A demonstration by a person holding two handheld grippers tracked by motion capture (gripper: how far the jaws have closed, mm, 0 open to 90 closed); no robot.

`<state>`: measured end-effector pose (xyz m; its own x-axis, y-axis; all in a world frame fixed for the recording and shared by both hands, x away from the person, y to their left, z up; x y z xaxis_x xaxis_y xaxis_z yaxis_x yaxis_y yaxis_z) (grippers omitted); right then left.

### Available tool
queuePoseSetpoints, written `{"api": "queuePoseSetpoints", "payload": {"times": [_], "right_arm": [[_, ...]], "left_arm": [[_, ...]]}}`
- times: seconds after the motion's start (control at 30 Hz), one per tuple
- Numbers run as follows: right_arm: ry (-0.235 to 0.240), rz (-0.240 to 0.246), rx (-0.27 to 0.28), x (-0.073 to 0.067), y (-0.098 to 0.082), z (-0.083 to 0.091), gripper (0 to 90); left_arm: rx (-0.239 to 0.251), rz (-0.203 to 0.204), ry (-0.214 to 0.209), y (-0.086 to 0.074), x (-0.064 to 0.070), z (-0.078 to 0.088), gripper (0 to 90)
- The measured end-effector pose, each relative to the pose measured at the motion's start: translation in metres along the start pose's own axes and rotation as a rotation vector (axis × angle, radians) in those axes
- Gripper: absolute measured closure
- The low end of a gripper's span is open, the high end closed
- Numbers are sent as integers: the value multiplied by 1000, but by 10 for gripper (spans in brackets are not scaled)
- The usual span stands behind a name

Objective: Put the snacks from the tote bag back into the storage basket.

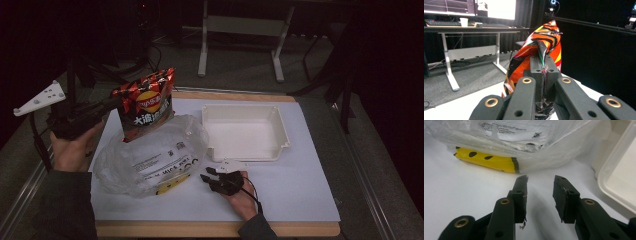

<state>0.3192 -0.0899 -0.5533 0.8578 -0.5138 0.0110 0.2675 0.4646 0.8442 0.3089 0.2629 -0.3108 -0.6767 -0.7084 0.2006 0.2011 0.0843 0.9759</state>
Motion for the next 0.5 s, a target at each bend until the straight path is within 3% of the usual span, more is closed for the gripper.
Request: {"api": "queuePoseSetpoints", "payload": {"times": [0.13, 0.17, 0.23, 0.5], "right_arm": [[-4, -22, 7, 2, 0, 1, 637], [-10, -60, 18, 5, 0, 2, 637], [-14, -83, 34, 8, 0, 3, 633], [-6, -147, 91, 14, 13, -2, 555]], "left_arm": [[-2, -1, -2, 1, 0, -3, 890], [-3, -2, -1, 2, 0, -3, 890], [-3, -1, -1, 3, -1, -4, 890], [1, 1, -2, 7, -2, -9, 890]]}}
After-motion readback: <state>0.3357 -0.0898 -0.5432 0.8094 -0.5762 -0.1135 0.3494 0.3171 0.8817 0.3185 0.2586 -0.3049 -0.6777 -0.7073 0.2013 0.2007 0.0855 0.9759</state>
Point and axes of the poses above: each handheld gripper's, and its own axes: z roughly backward along the jaws, y roughly out of its top, x roughly to its right, the point moved 3 cm from there along -z, roughly forward along the jaws, and after that the axes turned 4 degrees about z, right-handed, at the moved point
